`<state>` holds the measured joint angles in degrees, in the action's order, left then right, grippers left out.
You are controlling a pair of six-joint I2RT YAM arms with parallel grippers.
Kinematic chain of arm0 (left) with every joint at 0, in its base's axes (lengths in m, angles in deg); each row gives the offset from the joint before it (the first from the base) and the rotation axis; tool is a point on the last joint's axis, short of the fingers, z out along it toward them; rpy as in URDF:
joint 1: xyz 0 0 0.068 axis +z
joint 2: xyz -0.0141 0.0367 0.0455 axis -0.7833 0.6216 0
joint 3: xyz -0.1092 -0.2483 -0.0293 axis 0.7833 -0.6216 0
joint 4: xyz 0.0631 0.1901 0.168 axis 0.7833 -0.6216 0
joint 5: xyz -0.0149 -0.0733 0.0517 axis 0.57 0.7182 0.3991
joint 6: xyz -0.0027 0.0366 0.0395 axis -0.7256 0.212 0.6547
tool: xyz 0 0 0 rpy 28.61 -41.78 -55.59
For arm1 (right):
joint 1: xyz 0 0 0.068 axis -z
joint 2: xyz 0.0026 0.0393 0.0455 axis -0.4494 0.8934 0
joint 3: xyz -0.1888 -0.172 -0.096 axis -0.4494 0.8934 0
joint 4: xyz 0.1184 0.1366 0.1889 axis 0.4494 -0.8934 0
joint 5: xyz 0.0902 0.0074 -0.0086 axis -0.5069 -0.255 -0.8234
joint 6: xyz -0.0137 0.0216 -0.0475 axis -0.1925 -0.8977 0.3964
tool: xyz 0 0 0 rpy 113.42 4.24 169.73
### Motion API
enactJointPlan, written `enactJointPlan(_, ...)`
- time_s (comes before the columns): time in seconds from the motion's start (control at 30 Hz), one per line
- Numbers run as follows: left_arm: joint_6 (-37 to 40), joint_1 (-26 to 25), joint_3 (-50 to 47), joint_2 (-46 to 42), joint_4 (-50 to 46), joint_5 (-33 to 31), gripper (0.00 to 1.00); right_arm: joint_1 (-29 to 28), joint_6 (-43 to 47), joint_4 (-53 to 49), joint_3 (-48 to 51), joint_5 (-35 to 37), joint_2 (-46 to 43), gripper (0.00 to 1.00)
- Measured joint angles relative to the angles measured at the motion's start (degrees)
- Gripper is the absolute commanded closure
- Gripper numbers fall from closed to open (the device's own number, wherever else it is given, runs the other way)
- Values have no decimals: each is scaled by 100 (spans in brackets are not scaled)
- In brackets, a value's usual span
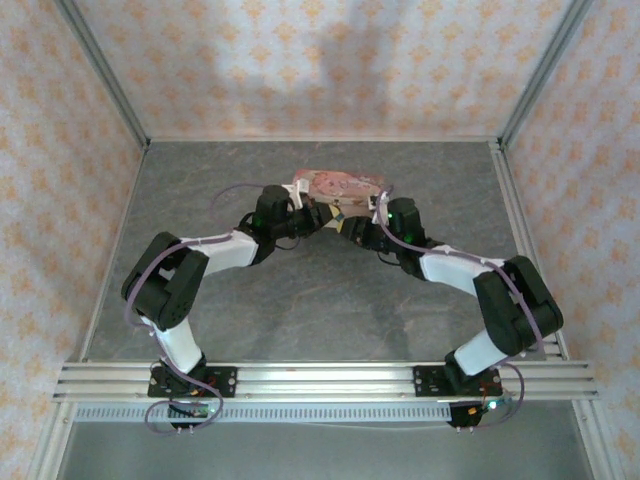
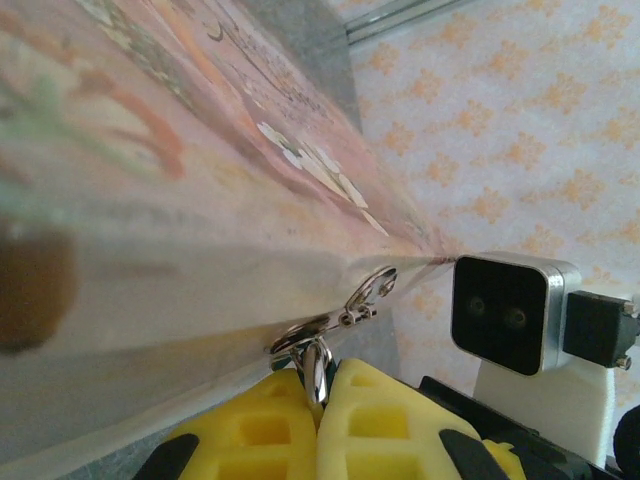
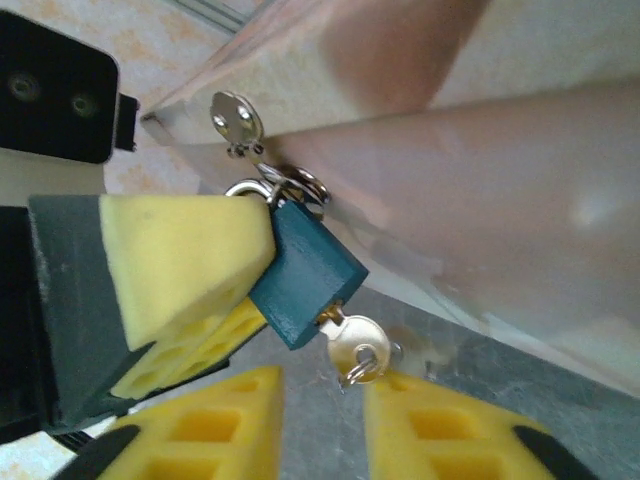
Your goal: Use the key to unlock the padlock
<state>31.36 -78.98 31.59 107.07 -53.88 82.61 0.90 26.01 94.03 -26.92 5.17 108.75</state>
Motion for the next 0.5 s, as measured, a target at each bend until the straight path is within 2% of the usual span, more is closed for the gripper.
enactJointPlan(0.27, 2, -72, 50, 4, -146, -4, 100, 57, 562, -1036, 675, 87, -540, 65)
enactJointPlan(0.4, 2, -72, 85, 4, -184, -11, 100, 72, 957, -1698, 739, 284, -1143, 73)
enactJointPlan(0.5, 2, -72, 90, 4, -225, -11, 100, 26, 1340, -2138, 730, 654, -1703, 73)
